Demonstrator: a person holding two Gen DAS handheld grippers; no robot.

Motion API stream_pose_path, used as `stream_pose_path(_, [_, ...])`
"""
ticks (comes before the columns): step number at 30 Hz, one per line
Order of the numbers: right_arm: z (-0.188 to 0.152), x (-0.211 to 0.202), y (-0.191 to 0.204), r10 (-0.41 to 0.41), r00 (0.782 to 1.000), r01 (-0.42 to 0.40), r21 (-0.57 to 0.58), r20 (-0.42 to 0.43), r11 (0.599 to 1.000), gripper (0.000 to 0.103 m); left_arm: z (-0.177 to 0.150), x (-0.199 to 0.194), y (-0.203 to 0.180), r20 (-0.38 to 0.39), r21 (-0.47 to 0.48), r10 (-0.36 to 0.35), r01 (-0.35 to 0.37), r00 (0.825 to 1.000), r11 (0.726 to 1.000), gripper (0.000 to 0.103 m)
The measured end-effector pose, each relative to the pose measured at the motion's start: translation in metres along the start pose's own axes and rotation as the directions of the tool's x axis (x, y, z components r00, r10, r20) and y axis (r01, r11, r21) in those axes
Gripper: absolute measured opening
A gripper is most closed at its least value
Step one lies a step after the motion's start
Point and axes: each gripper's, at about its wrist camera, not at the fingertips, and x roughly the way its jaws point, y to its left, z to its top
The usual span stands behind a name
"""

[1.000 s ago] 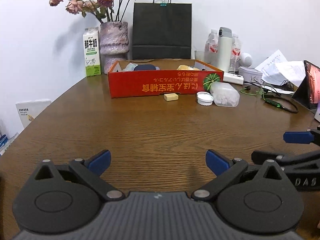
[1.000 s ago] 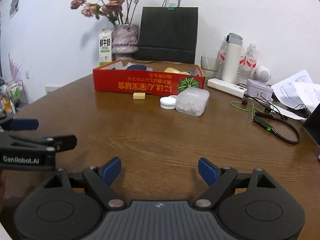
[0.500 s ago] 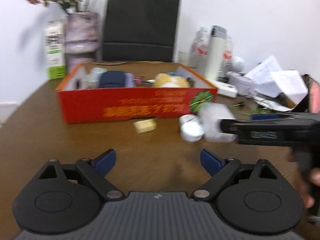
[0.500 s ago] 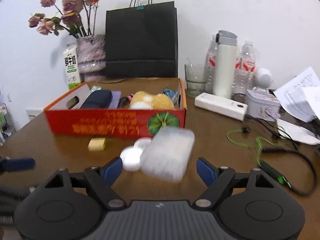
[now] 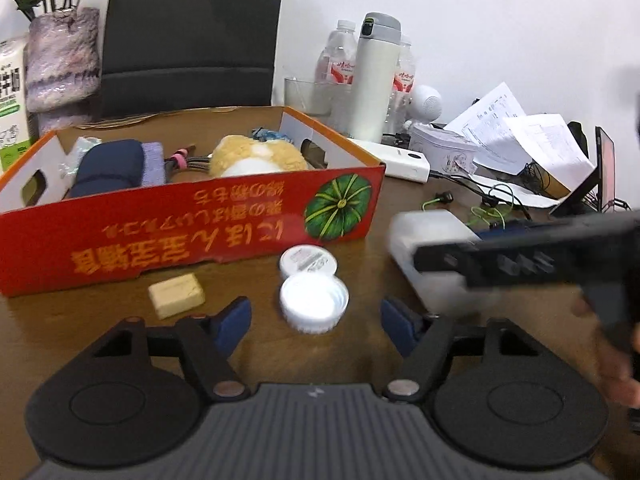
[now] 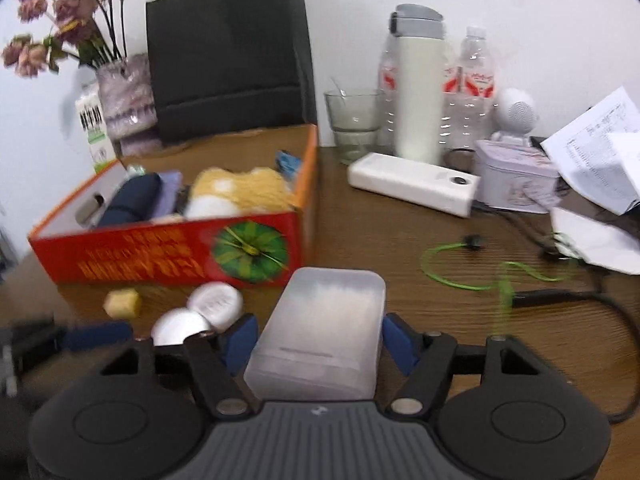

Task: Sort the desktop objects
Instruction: 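Grasp the white bottle cap with left tool while right tool grasps clear plastic box, then lift the bottle cap with left tool while right tool lifts the clear box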

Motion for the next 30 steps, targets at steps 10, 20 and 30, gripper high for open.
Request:
stream_pose_path(10, [-0.002, 0.009, 0.006, 0.011, 1.0, -0.013, -0.067, -0.025, 0.998, 0.065, -0.005, -0.013, -0.002, 0.022, -0.005, 0.042, -0.042, 0.999, 0.999, 0.04])
stream_pose_path(20, [-0.051, -0.058, 0.041, 0.056, 0.998, -0.051, -0.115, 0.034, 0.992, 0.064, -0.053, -0.137, 0.01, 0.096, -0.181, 0.07, -0.052, 0.993, 0.982, 0.04])
stream_pose_path(30, [-0.127, -0.139, 0.097, 0.116, 0.993, -0.108, -0.195, 0.026, 0.975, 0.064, -0.099, -0.201, 0.005, 0.117, -0.154, 0.109, -0.09, 0.987, 0.984, 0.04])
